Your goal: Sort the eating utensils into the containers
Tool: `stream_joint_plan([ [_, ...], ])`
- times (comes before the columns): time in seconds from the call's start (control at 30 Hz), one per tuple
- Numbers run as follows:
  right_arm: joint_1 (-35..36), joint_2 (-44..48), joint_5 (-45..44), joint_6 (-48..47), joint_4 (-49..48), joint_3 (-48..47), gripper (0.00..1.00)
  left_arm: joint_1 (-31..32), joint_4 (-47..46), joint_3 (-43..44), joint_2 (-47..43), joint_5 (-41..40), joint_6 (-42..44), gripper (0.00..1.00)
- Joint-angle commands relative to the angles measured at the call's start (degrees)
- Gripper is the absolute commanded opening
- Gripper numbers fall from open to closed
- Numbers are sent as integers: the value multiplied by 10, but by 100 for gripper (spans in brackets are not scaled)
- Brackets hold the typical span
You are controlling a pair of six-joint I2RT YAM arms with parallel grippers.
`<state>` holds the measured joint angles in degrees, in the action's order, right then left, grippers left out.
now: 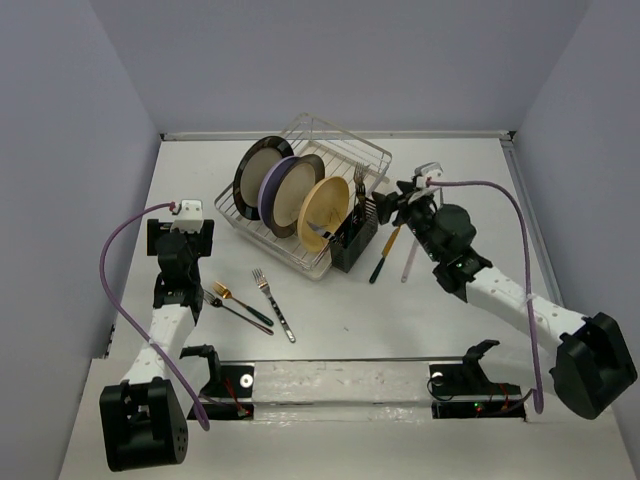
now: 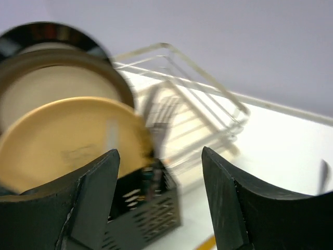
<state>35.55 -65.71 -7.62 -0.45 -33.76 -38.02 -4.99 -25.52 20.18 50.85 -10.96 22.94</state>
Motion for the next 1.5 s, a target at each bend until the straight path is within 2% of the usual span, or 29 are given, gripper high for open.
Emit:
stream_joint_plan([
  [0.0, -130, 3, 23, 79, 153, -63, 70, -3, -29, -5, -9, 3, 3, 99],
  [0.07, -157, -9, 16, 91, 185, -86, 70, -3, -29, -5, -8, 3, 2, 99],
  [0.1, -188, -20, 12, 93, 232, -124, 70, -2, -28, -2, -7, 4, 2, 99],
  [0.23, -282, -113, 23, 99, 345, -236, 69, -3, -27, 3, -1, 7, -1, 99],
  [0.27, -300, -162, 25, 103, 389, -258, 68, -3, -28, 3, -1, 8, -1, 99],
  [0.33, -341, -206, 64, 106, 415, -311, 66, -3, -28, 3, 0, 9, -1, 99],
  [0.43, -347, -323, 45, 66, 513, -393, 65, -2, -28, 2, 0, 9, 0, 99],
  [0.47, -347, -356, 41, 49, 571, -452, 65, -2, -28, 2, 1, 9, 0, 99],
  [0.53, -347, -435, 35, 38, 613, -496, 63, -3, -29, 2, 2, 10, 1, 99],
  [0.57, -347, -465, 31, 33, 630, -514, 63, -3, -29, 2, 4, 12, 1, 99],
  [0.8, -347, -521, 16, 17, 636, -527, 63, -2, -34, 3, 14, 15, 2, 99],
  [1.0, -347, -595, -44, 11, 659, -570, 60, -2, -35, 2, 14, 12, 2, 99],
  [1.2, -347, -636, -45, 12, 670, -600, 47, -3, -36, 2, 14, 7, 4, 99],
  [1.27, -347, -640, -49, 12, 670, -603, 38, -3, -37, 3, 17, 8, 4, 99],
  [1.3, -347, -643, -50, 11, 670, -607, 28, -2, -37, 3, 18, 9, 3, 99],
  [1.4, -347, -645, -49, -11, 669, -609, 9, -3, -36, 5, 19, 7, 3, 99],
  [1.43, -347, -642, -49, -13, 669, -608, 0, -2, -36, 4, 16, 5, 3, 99],
  [1.47, -347, -637, -50, -13, 662, -598, 0, -3, -37, 3, 14, 2, 4, 99],
])
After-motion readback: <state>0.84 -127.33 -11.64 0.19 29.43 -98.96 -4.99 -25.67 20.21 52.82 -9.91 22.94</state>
